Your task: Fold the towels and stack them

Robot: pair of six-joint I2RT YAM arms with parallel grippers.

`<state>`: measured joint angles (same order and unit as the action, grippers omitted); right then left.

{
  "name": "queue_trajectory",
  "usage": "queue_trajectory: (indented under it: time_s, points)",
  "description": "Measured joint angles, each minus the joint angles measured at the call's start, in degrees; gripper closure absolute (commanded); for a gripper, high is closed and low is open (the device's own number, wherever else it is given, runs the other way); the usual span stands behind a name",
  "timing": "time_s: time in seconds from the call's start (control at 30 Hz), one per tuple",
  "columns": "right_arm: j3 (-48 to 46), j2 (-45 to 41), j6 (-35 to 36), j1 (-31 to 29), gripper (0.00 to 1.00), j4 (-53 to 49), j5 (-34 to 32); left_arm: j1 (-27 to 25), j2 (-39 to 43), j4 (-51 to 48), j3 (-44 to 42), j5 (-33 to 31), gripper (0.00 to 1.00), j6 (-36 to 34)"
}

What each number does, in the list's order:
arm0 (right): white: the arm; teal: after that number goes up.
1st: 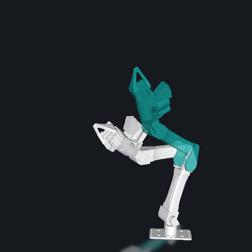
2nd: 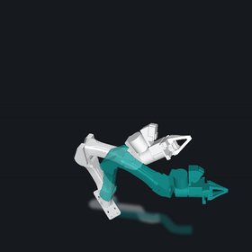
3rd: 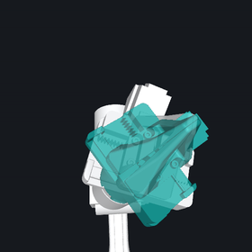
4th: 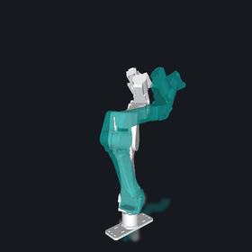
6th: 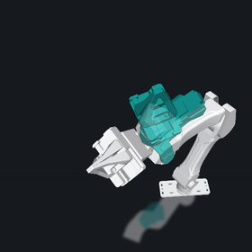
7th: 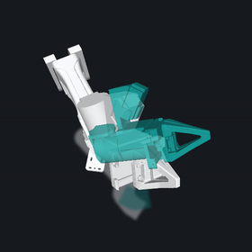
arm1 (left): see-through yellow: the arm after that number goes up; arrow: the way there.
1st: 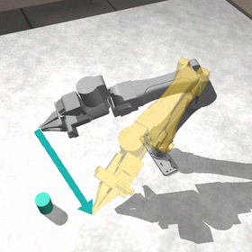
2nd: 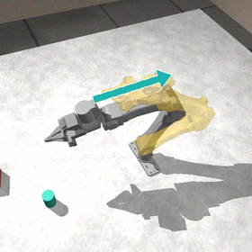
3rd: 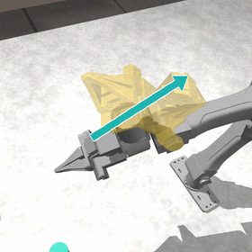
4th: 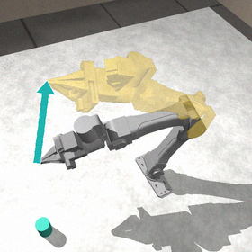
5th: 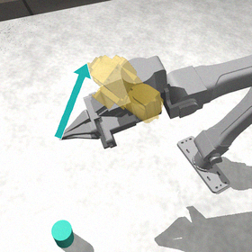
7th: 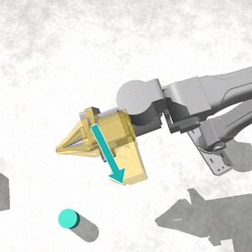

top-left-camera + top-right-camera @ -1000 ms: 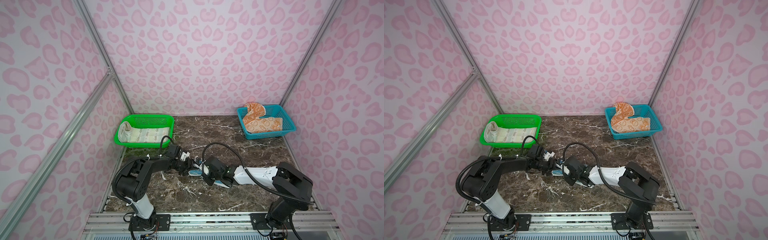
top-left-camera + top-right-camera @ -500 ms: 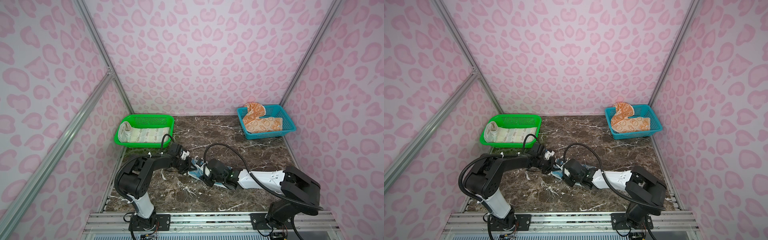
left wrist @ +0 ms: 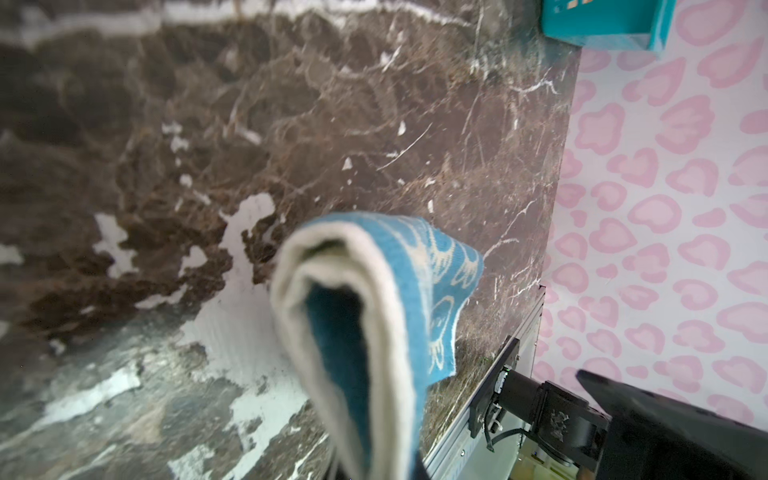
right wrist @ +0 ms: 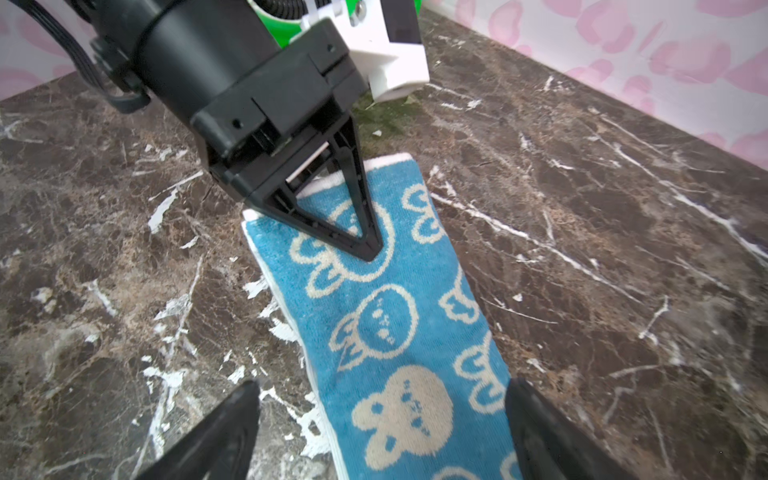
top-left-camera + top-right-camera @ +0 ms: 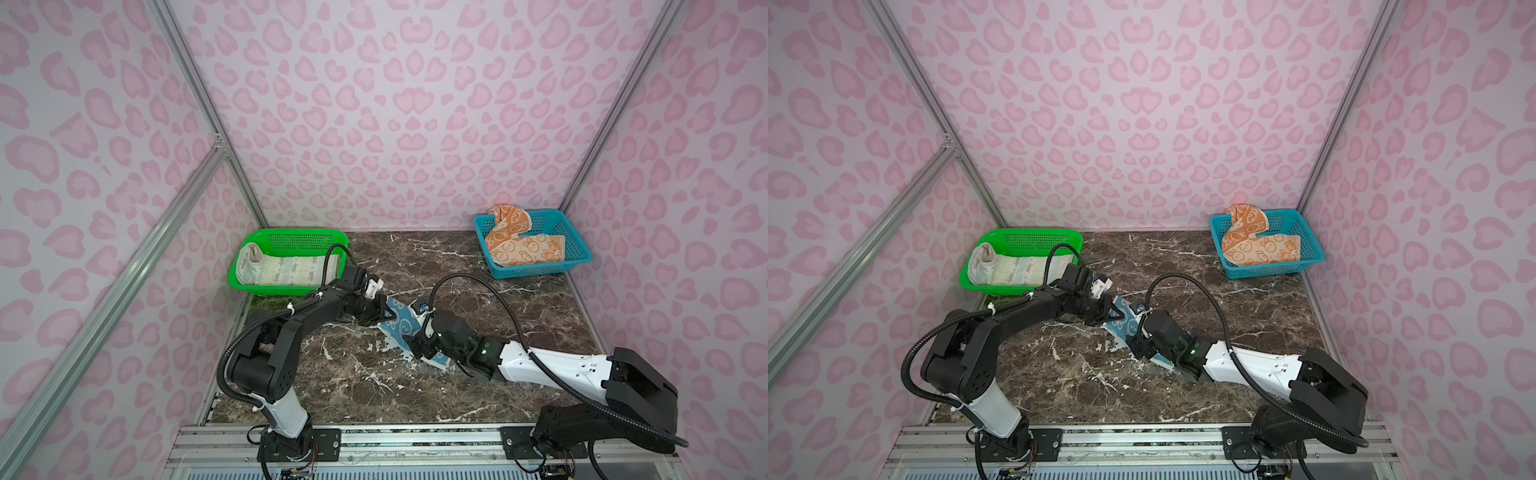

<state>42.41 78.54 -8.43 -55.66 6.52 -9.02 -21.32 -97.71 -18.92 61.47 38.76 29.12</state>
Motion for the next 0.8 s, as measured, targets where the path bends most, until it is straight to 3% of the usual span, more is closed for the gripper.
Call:
queue_trajectory:
  time_s: [0.43,0.8]
  points:
    - [5.18,-0.04,-3.91,2.54,0.01,-0.28,-2.78,4.94,-3.5,-16.41,26.05,-7.78,0.97,-13.14]
    - [7.89,3.32,-3.89,2.56,0.01,-0.35,2.19,15.21,-7.21,-22.34,38.93,-16.02,0.97,-18.08]
